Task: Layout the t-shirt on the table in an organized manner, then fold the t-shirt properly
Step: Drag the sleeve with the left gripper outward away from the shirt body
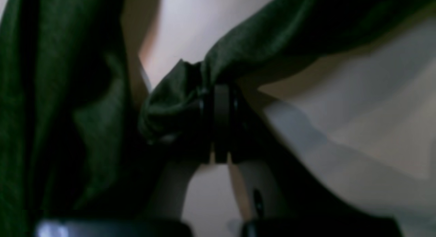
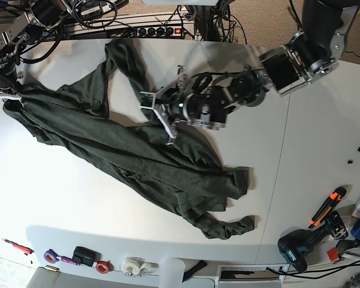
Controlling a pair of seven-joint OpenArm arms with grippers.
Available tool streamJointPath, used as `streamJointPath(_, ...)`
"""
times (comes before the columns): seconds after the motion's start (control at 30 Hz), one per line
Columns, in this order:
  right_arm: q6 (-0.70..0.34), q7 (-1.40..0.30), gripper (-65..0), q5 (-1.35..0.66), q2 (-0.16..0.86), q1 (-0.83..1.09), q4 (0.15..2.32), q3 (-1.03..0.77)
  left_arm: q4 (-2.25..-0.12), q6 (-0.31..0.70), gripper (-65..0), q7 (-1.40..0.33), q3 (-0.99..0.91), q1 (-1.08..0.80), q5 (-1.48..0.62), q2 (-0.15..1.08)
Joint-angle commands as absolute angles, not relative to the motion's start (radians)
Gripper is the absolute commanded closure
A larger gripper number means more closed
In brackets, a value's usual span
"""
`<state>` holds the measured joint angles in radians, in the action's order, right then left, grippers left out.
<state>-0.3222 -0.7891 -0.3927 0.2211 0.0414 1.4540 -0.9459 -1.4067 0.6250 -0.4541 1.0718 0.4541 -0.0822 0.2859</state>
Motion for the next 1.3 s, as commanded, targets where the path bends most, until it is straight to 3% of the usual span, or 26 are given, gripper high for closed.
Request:
streamJointPath(0.0,-0.328,-0.757,0.0,-0.403,0.244,0.032,1.472,-0.948,-1.383,0.698,0.0,-0.705,1.091,0.422,0.005,0.348)
streamJointPath(0.4,-0.328,-0.757,0.0,-0.403,0.244,0.031,1.472,-0.948,-1.522,0.691,0.0,-0.930,1.090,0.315,-0.034,0.525)
streamJointPath(0.73,-0.328,-0.757,0.0,-0.403,0.244,0.031,1.471,-0.948,-1.667,0.537,0.0,-1.101,1.090,0.255,-0.035,0.688)
streamJointPath(1.0,-0.328,-0.756,0.0,-0.403,0.244,0.030,1.472,-0.948,-1.906,0.419,0.0,-1.098,1.072,0.195,0.031,0.835)
streamJointPath(1.27,-0.328,-0.754,0.0,-0.403,0.244,0.030,1.472,-0.948,-2.082,0.411,0.0,-1.074,0.946,0.049,0.022,0.871)
